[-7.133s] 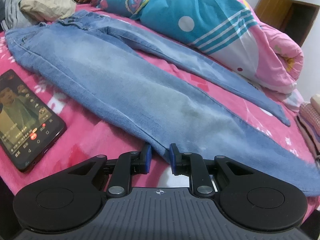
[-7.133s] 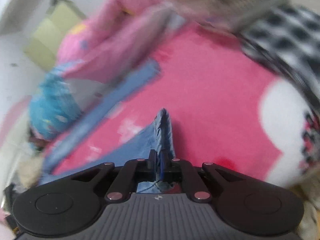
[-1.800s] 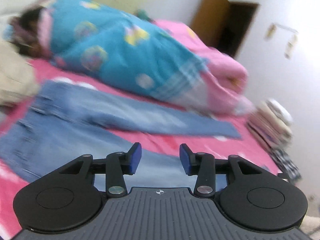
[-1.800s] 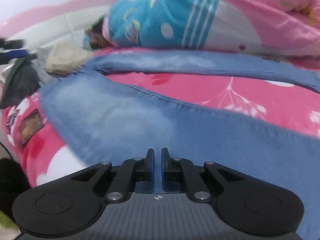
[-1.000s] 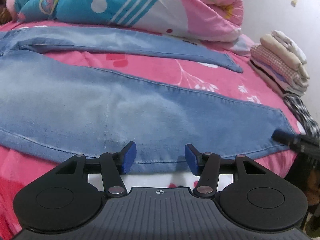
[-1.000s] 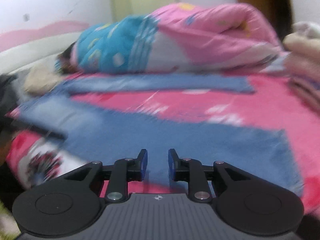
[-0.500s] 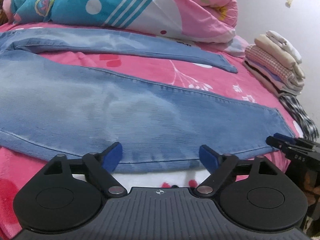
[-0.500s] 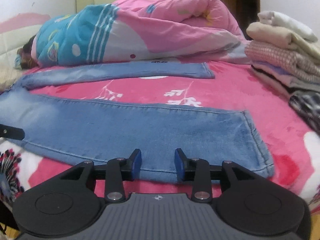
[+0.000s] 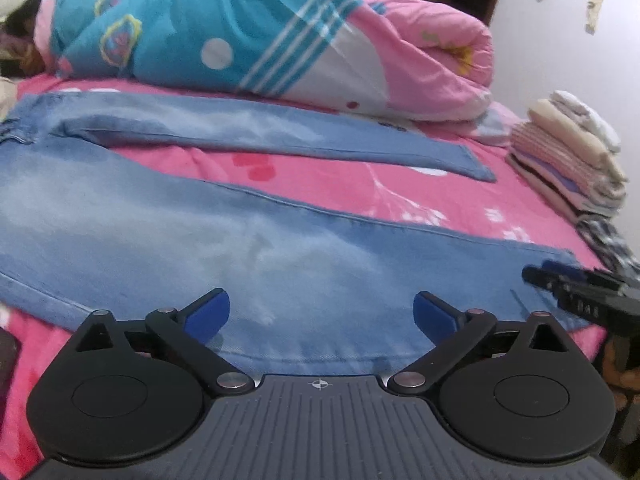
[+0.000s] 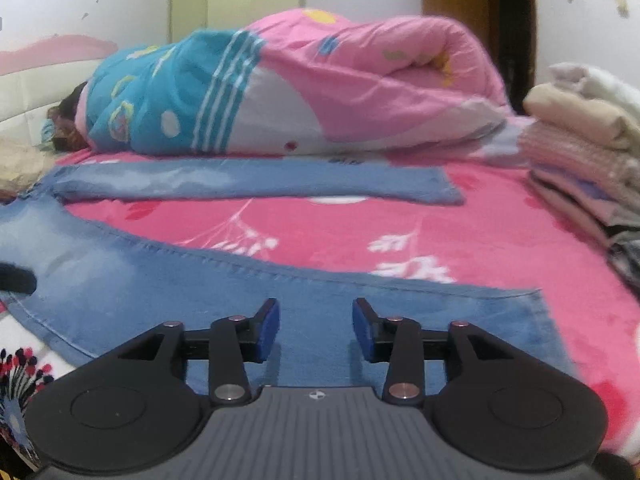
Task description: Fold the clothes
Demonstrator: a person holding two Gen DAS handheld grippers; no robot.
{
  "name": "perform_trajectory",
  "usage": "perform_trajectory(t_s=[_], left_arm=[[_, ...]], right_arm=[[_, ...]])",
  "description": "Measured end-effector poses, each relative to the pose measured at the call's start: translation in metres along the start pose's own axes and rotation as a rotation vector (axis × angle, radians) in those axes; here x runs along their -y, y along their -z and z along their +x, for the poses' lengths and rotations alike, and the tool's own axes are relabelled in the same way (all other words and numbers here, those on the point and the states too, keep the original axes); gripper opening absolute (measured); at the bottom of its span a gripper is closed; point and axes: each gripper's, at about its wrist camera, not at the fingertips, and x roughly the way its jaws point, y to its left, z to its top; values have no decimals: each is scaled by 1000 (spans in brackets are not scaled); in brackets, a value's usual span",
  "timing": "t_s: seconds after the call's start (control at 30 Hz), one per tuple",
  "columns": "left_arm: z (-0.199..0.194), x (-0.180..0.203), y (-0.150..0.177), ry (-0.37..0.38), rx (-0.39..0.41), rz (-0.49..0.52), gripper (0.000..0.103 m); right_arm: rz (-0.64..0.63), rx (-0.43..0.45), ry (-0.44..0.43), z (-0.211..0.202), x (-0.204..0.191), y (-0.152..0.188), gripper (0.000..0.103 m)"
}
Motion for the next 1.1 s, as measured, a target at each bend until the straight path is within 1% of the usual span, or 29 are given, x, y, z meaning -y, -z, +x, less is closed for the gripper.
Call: perform_trajectory(t_s=[0.07,0.17,0.23,0.3,0.33,0.4,0.57,0.83,1.0,1.1], left_arm=[[10,0,1,-43,-17,13,102],[21,4,5,-101,-50,42,103],[28,6,7,-140,-72,61,103],[31,8,6,-158,-86,61,103],[31,8,5,-162,-92,55,103],[32,8,3,-169,-104,41,103],[34,10,1,-191,-126,24,103],[38,12,-1,-235,-138,-24,103],[37,11,1,-227,-123,-30,103],[36,12,0,-223,-137,-19,103]], right_arm=[[-6,-34,-5,12,-8,7,61],[-56,-17,27,13,-21,14,67],[-67,-28,38,14,-22,13,72],[-51,-46,44,16,-20,11,86],[-38,-58,44,17,-18,10,89],[-15,-81,40,19,-14,8,103],[-9,-96,45,21,-14,9,103],[4,-109,49,23,-14,6,103],[11,-116,50,25,-14,5,103],[13,-119,54,26,-14,4,103]])
